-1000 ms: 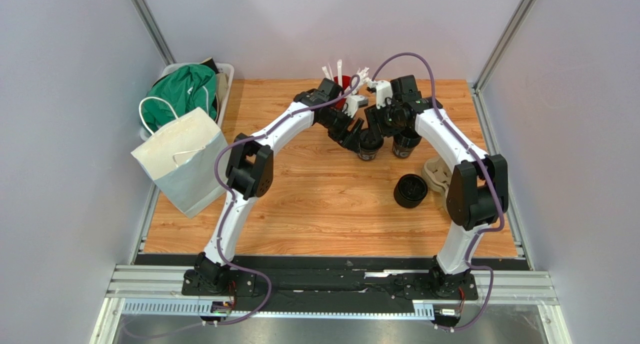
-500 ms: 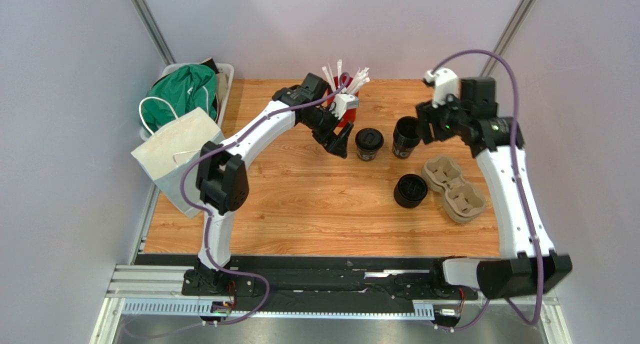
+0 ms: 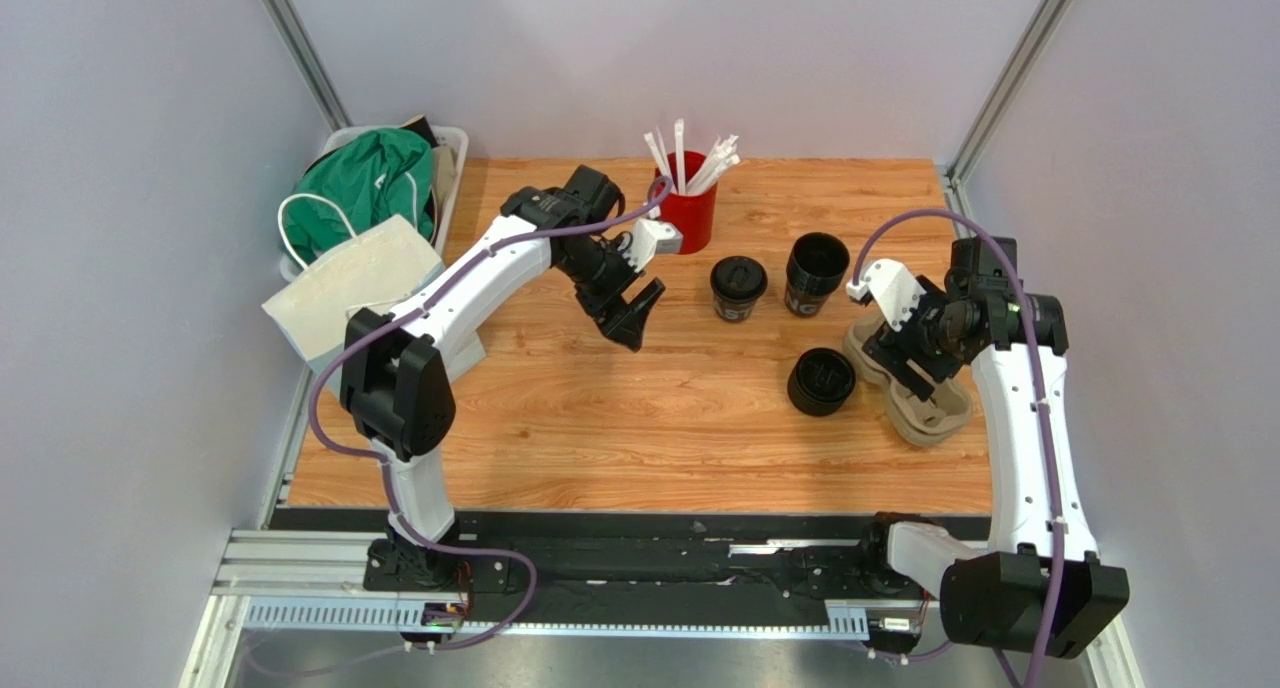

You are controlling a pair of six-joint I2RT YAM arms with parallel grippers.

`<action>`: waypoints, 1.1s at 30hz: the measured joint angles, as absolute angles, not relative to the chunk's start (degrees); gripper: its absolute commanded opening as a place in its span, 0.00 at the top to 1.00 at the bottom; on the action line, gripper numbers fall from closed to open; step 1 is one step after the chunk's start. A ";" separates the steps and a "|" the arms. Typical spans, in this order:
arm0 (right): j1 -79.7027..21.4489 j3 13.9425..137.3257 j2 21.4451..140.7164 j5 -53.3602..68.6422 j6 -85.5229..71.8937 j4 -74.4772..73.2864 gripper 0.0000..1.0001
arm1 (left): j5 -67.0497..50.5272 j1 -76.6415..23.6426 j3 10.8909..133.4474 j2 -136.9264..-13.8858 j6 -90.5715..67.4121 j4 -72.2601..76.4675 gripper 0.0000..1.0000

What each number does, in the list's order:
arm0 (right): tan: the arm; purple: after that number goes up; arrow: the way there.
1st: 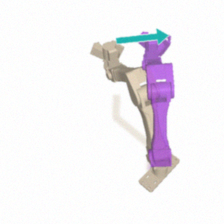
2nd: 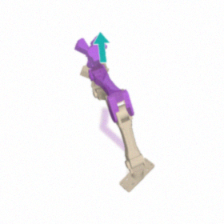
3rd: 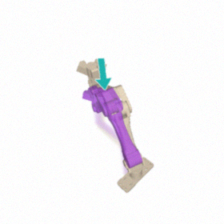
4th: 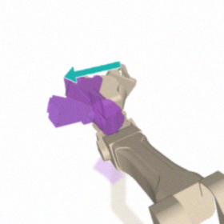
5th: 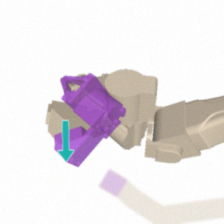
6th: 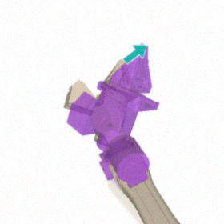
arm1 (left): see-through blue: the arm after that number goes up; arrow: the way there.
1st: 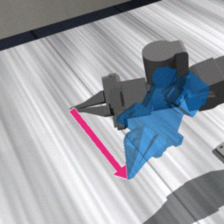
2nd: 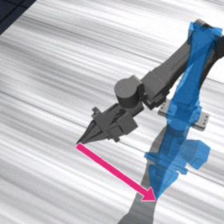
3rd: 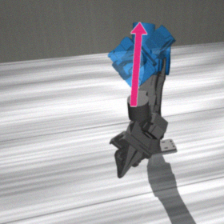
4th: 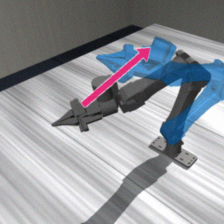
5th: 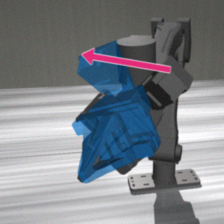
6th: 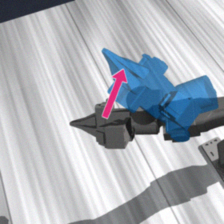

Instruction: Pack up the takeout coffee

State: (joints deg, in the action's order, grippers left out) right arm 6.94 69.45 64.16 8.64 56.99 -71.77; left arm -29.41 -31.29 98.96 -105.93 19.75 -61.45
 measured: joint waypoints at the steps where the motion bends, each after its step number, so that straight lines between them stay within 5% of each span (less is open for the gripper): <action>1: 6.94 69.93 63.92 8.21 59.51 -72.12 0.25 | -29.39 -31.00 98.00 -105.75 19.97 -61.71 0.11; 12: 6.94 76.42 73.93 4.91 69.21 -73.25 0.24 | -28.82 -30.24 96.27 -103.26 20.78 -62.30 0.12; 33: 6.94 61.34 77.56 1.48 68.55 -60.77 0.26 | -30.17 -30.24 94.65 -103.22 20.82 -61.47 0.13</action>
